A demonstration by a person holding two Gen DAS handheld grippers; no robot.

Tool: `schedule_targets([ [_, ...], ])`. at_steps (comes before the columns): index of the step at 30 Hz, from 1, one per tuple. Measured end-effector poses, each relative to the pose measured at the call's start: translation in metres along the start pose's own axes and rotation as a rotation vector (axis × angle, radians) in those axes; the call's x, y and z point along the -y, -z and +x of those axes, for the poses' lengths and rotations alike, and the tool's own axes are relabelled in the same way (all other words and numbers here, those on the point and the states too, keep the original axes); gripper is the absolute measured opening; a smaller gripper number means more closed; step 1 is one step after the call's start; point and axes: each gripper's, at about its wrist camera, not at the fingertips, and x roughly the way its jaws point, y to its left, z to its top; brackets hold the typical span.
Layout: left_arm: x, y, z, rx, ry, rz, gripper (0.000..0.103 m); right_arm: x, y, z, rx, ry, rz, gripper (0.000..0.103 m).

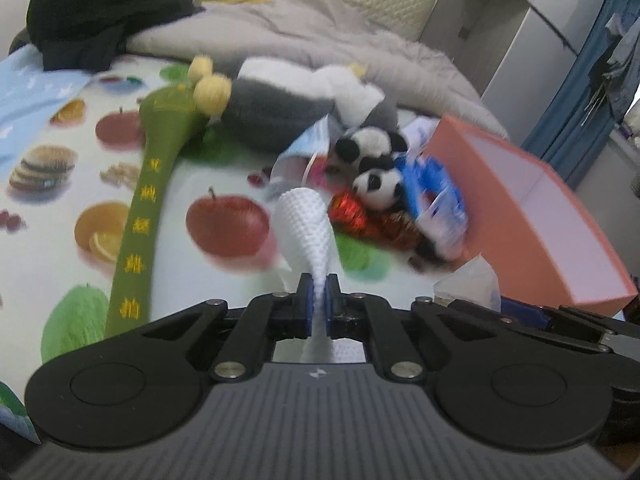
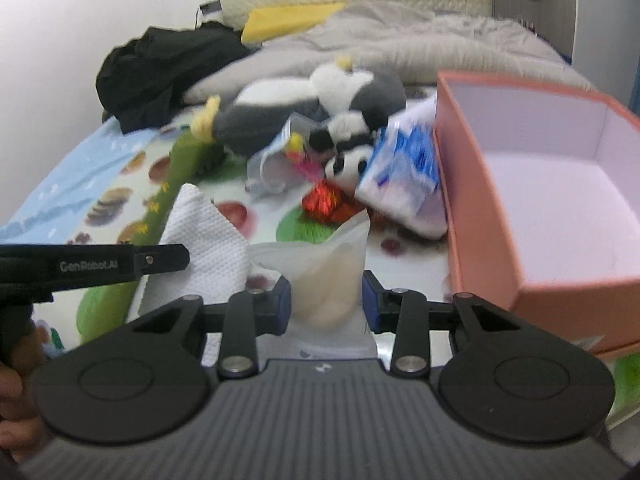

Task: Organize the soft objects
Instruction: 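Carry the towel and bag into the pink box and open both grippers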

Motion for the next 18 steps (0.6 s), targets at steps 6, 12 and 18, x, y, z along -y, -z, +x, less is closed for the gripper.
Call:
schedule_targets([
  [6,0.022,-0.029,-0.023,0.036,0.045,0.013,0.007,0.009,-0.028,-0.027,0.067,-0.005,0.017,0.039],
  [12,0.054,-0.063,-0.038,0.064,0.111,0.035,0.007,0.017,-0.058,-0.052,0.145,0.018,0.008,0.039],
  [18,0.096,-0.099,-0.051,0.109,0.182,0.080,0.007,0.032,-0.093,-0.077,0.229,0.061,-0.003,0.039],
])
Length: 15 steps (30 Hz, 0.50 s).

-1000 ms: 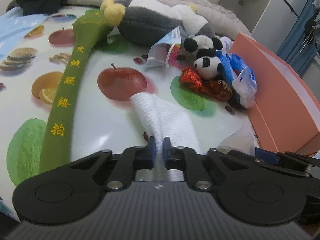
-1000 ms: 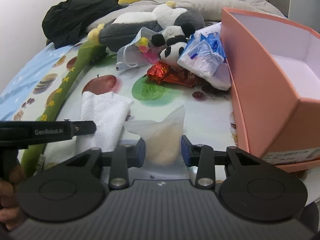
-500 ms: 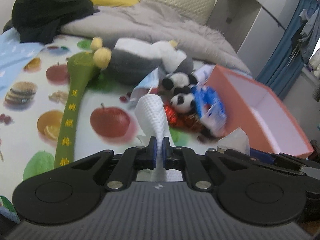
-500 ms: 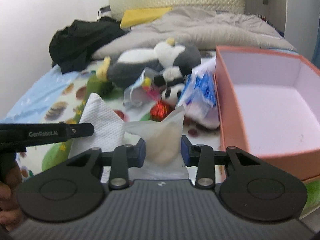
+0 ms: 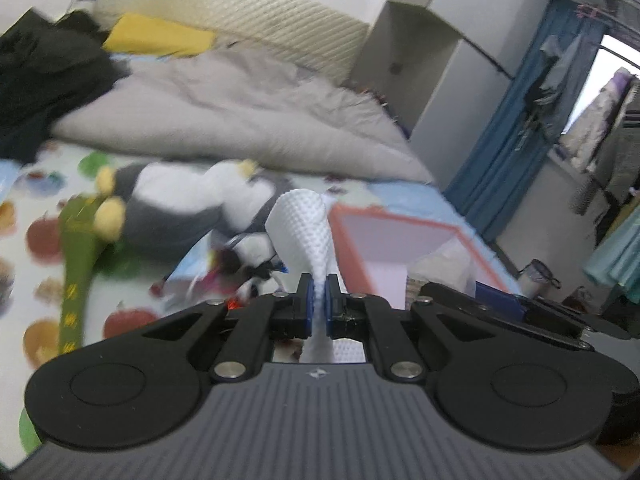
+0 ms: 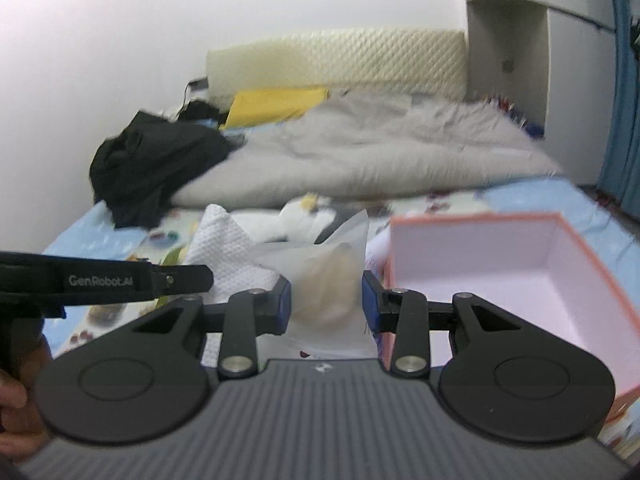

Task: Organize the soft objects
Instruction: 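Carry the towel and bag into the pink box and open both grippers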

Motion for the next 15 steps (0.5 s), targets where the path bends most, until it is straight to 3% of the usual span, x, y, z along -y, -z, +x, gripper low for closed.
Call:
schedule_targets([
  [7,0.057,-0.045,-0.001,0.054,0.068,0.100,0.007,0.031,-0.045,-0.022,0.087,0.081,-0.017,0.039],
  [15,0.114,-0.076,0.029,0.004,0.158,0.137,0.007,0.085,-0.072,-0.027,0.060,0.178,0.013,0.039],
])
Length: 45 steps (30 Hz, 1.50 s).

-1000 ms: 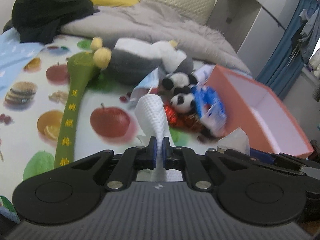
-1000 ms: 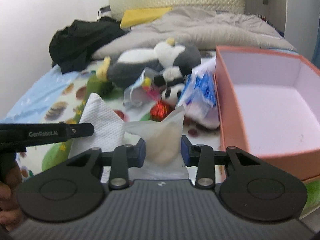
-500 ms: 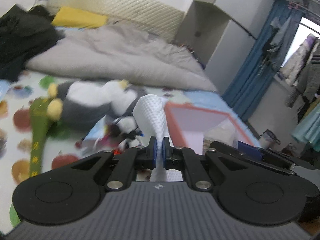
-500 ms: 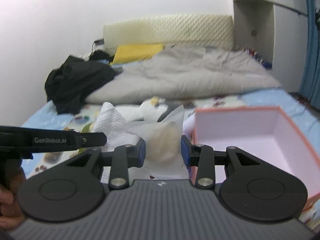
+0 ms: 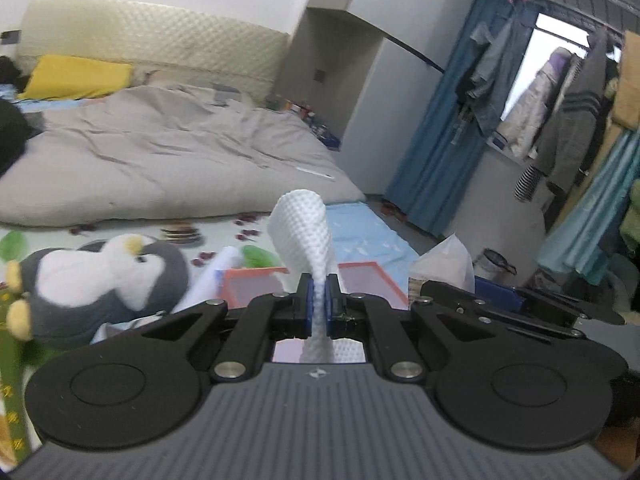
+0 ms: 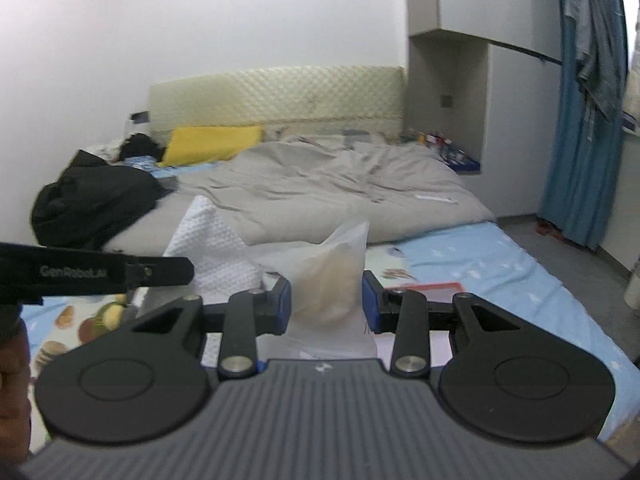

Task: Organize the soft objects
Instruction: 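Carry the towel and bag into the pink box and open both grippers, then withdraw both grippers from the pink box back toward the pile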

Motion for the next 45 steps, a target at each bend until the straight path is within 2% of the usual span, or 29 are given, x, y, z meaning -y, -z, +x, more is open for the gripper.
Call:
schedule_targets([
  [6,0.027,0.008,0.064,-0.108,0.011,0.051,0.007,0.047,0.013,0.026,-0.117,0.046,0.058,0.039],
  [14,0.030,0.048,0.147,-0.272,-0.008,0.070,0.007,0.091,0.064,0.065,-0.311,0.094,0.115,0.039],
  [18,0.027,0.070,0.174,-0.331,-0.026,0.059,0.007,0.104,0.092,0.079,-0.378,0.110,0.146,0.039],
  [24,0.023,0.090,0.191,-0.378,-0.033,0.060,0.008,0.114,0.129,0.084,-0.444,0.106,0.197,0.040],
  [28,0.022,0.090,0.195,-0.407,-0.043,0.076,0.015,0.115,0.129,0.083,-0.441,0.093,0.216,0.046],
  [30,0.019,0.085,0.190,-0.393,-0.040,0.070,0.035,0.118,0.126,0.082,-0.427,0.090,0.227,0.053],
  [31,0.018,0.082,0.186,-0.378,-0.040,0.068,0.039,0.119,0.122,0.081,-0.415,0.088,0.231,0.054],
  [39,0.018,0.060,0.129,-0.260,-0.017,0.110,0.040,0.104,0.090,0.051,-0.275,0.061,0.203,0.054],
  [45,0.019,0.056,0.077,-0.171,-0.007,0.145,0.040,0.081,0.073,0.022,-0.176,0.023,0.182,0.054],
])
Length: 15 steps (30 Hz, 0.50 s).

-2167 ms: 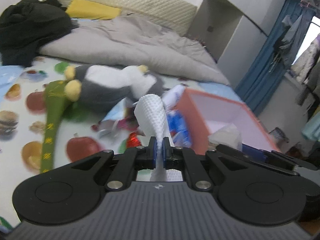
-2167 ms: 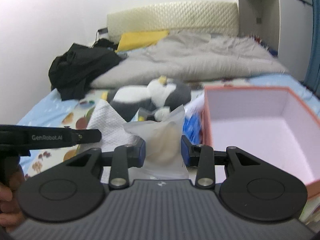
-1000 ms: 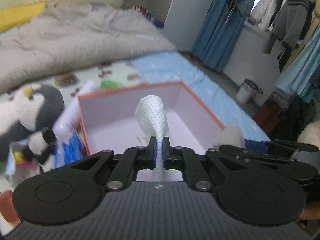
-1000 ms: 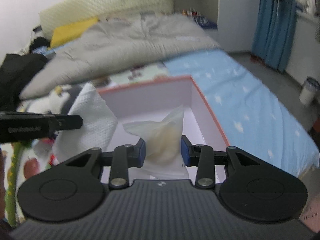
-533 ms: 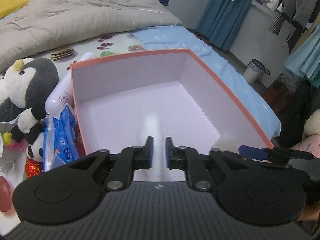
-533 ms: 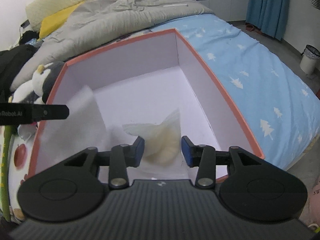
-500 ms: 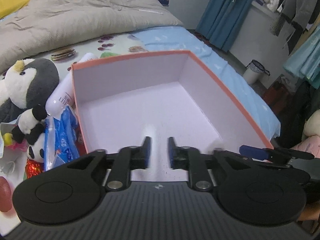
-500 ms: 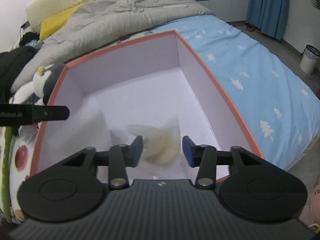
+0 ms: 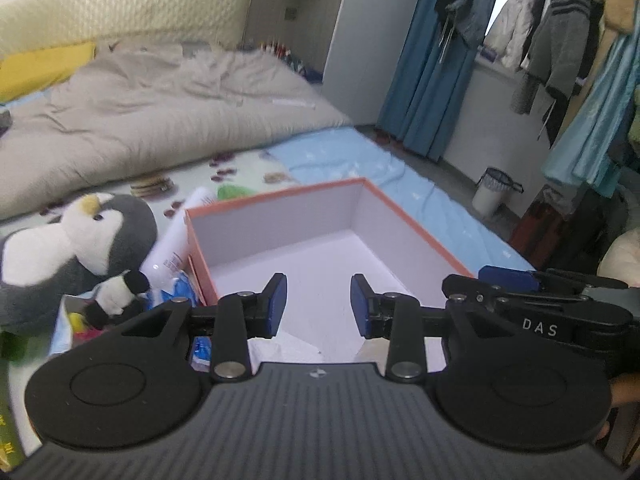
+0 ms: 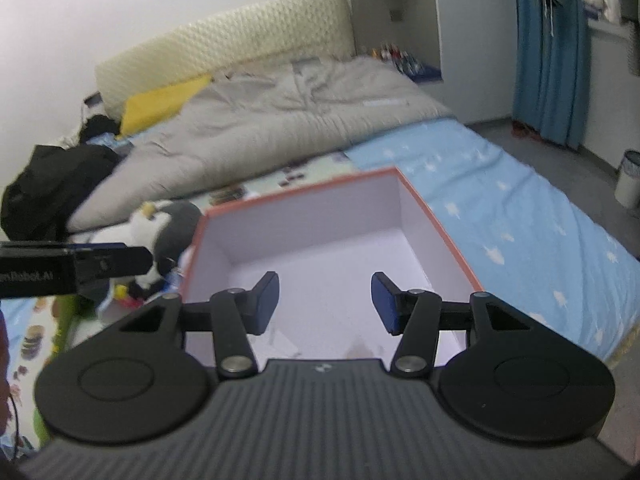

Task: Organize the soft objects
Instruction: 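Withdraw both grippers from the pink box back toward the pile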

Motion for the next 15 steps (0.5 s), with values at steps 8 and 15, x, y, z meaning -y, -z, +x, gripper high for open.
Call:
schedule_targets([
  [8,-0.016,0.021,-0.059,0.099,-0.010,-0.031,0.040,-0.041,0.010,-0.033,0.083,-0.053,-0.064,0.054],
  [15,-0.035,0.048,-0.095,0.157,-0.035,-0.052,0.040,-0.072,0.030,-0.048,0.112,-0.081,-0.091,0.054],
])
